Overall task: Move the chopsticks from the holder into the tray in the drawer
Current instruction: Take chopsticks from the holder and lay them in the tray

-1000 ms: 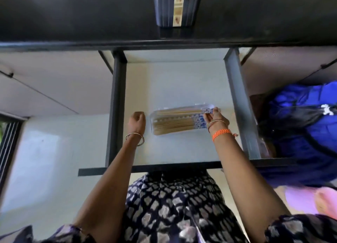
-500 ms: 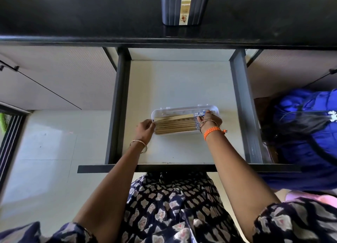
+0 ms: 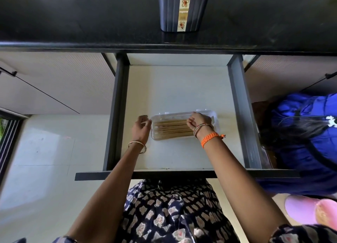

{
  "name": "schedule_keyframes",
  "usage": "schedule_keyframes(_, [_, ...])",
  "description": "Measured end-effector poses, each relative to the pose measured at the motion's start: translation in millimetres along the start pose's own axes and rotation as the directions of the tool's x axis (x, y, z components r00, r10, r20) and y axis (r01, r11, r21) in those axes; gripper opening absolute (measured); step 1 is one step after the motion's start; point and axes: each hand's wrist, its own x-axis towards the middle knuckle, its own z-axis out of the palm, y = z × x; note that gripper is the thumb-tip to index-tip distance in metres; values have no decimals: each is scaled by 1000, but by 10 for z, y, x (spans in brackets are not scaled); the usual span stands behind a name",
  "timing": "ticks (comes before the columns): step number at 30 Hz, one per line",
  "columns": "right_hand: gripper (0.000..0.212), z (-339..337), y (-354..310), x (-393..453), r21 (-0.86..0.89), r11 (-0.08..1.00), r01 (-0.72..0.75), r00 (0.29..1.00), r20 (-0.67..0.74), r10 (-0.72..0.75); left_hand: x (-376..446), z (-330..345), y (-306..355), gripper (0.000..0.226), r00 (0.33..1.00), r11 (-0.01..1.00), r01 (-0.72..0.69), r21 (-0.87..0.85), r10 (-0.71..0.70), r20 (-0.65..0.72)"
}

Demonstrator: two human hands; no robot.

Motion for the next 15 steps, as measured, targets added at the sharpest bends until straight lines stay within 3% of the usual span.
schedule_keyframes(4, [31, 157, -610, -283, -58, 965, 254, 945, 229, -235, 176, 27, 645, 25, 969, 976, -215, -44, 207, -135])
schedule_keyframes(8, [25, 405, -1506, -472, -73, 739, 670, 723, 290, -627, 411, 11, 1652, 29, 820, 830, -558, -10, 549, -162])
schedule_keyframes(11, [17, 642, -2141, -372, -91, 606, 790, 611, 197, -767, 632, -51, 2324, 30, 651, 664, -713, 225, 746, -136])
schedule_keyframes(15, [26, 950, -2723, 38, -252, 549, 797, 576, 41, -817, 960, -107, 2759, 36, 581, 510, -719, 472, 814, 6])
